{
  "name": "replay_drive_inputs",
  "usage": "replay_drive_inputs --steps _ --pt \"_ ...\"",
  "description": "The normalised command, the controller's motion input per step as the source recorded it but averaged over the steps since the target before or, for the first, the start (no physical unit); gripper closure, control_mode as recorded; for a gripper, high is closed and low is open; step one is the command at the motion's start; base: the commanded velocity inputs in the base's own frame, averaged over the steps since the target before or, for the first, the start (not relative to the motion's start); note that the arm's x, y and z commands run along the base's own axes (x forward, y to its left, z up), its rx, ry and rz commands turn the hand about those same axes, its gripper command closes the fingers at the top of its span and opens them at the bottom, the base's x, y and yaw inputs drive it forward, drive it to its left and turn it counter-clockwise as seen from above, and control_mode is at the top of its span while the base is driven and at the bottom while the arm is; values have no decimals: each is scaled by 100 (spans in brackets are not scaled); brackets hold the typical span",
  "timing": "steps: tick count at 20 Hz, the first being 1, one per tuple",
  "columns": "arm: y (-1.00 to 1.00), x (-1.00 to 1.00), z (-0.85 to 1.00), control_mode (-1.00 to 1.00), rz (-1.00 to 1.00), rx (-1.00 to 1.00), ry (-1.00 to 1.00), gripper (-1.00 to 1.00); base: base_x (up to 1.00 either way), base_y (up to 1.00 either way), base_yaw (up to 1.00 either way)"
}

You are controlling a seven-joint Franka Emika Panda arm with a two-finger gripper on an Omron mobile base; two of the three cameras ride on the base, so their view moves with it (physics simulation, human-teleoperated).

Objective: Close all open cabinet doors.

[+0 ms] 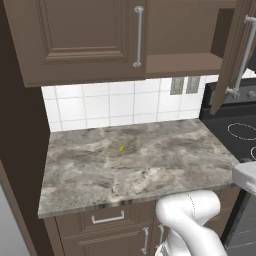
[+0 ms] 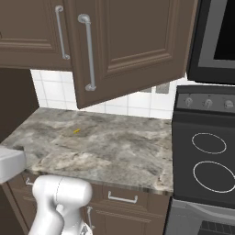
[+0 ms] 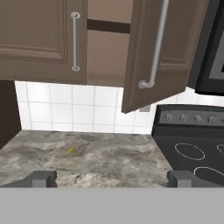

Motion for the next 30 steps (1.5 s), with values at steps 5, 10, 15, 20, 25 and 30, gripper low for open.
replay_drive_inputs --steps 5,10,15,20,25,30 --pt "-25 6 10 -100 4 4 0 -100 0 0 0" --pt "-37 27 14 -100 7 10 0 -100 0 0 0" --pt "-42 18 10 -100 8 8 0 -100 0 0 0" --pt "-48 4 1 -100 11 7 0 -100 0 0 0" --pt "-47 12 0 -100 13 5 -2 -100 0 0 0" --pt "-43 22 0 -100 12 4 -4 -100 0 0 0"
